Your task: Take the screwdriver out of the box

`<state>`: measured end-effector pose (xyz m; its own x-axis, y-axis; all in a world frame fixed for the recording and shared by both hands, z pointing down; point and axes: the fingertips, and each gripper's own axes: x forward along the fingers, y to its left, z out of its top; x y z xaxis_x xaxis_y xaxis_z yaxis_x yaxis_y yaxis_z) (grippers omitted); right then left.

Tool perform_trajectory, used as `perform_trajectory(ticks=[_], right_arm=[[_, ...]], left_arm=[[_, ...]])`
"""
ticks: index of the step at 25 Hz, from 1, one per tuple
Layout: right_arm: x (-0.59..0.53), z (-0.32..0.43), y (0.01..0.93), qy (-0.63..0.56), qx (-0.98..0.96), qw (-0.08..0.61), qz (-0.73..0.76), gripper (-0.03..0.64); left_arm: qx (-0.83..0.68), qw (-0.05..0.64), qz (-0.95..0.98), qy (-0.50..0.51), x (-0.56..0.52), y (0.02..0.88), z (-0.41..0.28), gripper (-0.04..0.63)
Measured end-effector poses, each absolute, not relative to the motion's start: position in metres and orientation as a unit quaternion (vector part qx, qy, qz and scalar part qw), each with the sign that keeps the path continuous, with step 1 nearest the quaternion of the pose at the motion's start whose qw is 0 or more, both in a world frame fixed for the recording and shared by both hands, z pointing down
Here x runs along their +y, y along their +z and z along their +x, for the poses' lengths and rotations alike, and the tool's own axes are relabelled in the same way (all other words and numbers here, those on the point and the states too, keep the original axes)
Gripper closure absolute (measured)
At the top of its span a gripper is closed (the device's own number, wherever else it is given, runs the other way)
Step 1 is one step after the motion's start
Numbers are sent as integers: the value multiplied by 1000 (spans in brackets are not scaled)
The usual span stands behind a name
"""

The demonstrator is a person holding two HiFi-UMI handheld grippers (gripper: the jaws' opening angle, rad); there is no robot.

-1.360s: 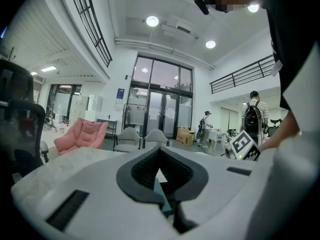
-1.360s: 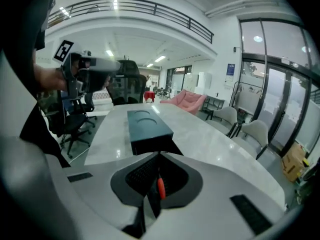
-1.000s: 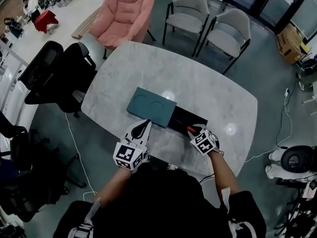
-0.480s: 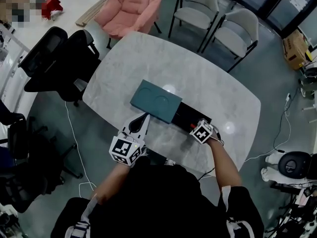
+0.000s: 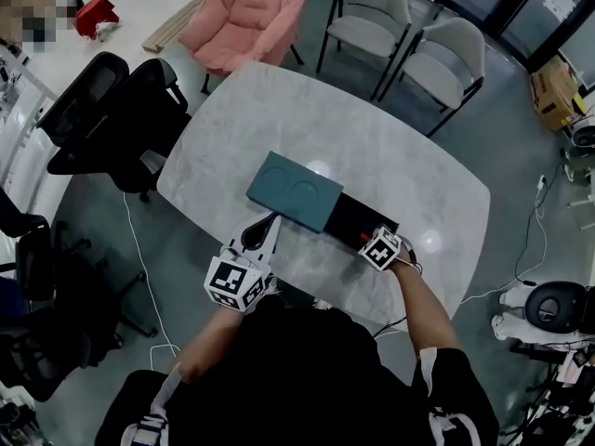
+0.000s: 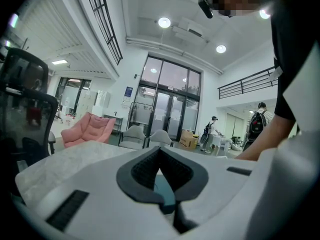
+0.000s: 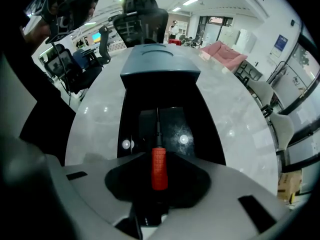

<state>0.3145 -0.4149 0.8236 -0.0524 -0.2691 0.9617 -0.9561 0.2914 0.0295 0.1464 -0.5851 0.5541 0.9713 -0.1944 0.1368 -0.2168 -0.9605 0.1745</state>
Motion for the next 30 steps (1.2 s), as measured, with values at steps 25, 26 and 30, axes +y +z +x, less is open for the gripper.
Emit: perform_trajectory(ticks=[25,26,30], right_arm=[[-424,304,621,140,-612,152,764,503],[-425,302,607,126,-610,134,771,503],[-418,297,557,79,-598,67,795,503]], left_arm=[[-57,62,994,68,-551,552,165,589],[-53,56,995,67,-549,550,166,589],[-38,35,997,52,-534,534,174,589]])
